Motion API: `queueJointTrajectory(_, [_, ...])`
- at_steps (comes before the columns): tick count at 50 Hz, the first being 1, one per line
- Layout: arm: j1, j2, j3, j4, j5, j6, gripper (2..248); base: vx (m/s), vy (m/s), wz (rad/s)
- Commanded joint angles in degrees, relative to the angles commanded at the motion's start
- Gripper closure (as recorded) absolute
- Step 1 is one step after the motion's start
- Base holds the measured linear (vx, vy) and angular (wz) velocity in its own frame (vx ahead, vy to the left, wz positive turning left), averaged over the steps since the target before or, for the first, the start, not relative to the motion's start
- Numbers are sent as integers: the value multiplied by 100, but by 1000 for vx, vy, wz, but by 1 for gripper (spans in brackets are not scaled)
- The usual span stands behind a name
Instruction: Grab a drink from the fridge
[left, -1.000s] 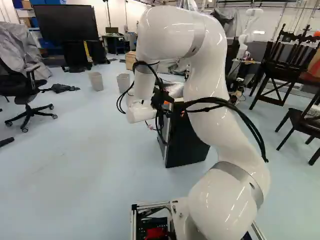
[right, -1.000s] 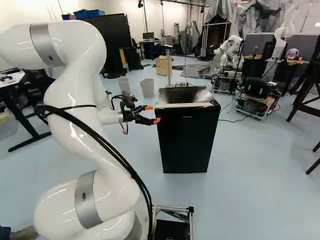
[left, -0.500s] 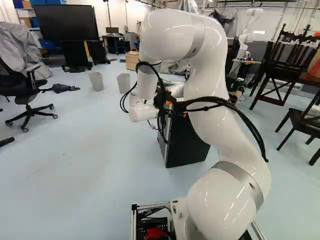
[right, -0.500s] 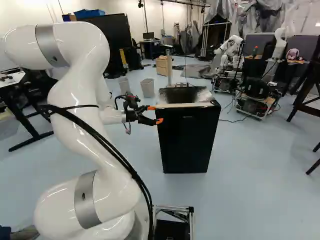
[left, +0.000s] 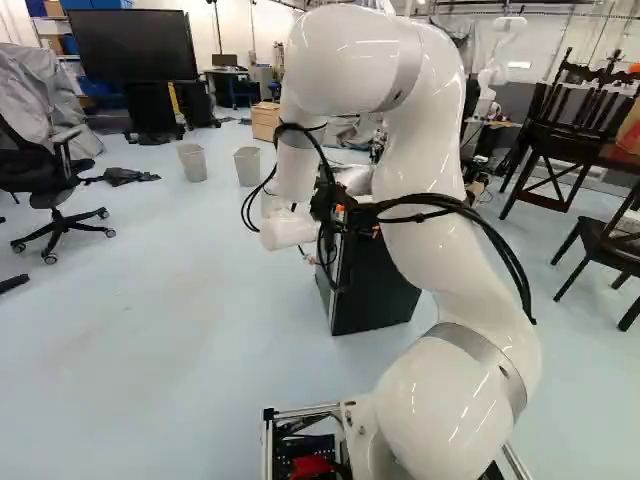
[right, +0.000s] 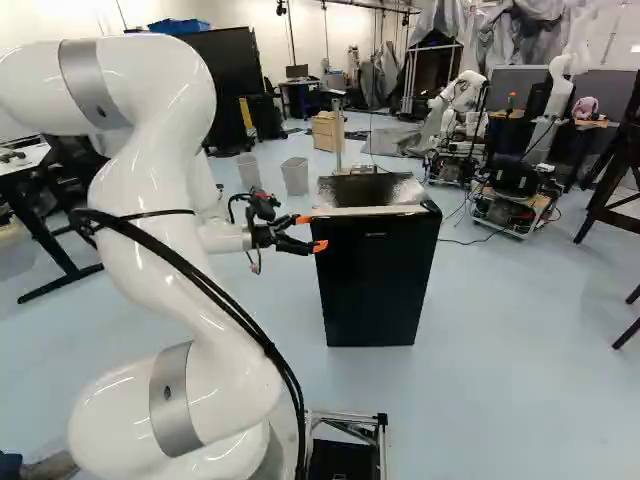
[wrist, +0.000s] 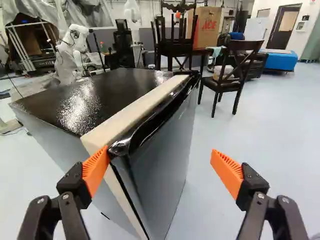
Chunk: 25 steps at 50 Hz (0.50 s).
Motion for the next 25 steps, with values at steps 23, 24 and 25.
queueJointTrajectory(23, [272, 406, 778, 8, 0, 0, 3, 0, 0, 0])
queueJointTrajectory(24, [280, 421, 807, 15, 0, 0, 3, 0, 0, 0])
queueJointTrajectory(25, [285, 431, 827, 21, 0, 0, 3, 0, 0, 0])
